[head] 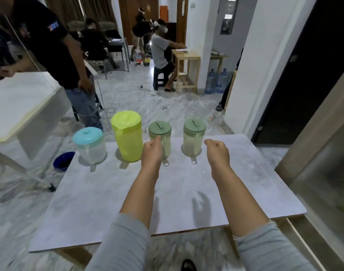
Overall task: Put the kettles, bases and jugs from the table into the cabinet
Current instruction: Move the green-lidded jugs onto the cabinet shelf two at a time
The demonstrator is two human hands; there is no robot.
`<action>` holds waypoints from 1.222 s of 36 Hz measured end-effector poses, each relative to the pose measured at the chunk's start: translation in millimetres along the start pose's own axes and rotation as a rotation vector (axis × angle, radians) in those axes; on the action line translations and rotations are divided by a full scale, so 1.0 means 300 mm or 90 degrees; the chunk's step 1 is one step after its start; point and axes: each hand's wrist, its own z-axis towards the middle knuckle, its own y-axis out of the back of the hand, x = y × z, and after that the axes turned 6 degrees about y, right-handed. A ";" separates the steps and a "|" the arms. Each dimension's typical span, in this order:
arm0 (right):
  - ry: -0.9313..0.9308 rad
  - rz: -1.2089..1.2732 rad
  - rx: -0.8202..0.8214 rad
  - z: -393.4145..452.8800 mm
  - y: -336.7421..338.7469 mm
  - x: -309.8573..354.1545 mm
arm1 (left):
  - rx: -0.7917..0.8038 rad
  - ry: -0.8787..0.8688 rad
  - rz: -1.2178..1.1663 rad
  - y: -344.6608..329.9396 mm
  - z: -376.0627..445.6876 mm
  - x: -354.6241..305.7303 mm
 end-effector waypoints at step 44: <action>-0.147 -0.187 0.075 0.678 -0.266 -0.207 | 0.000 0.068 0.221 -0.333 0.647 -0.045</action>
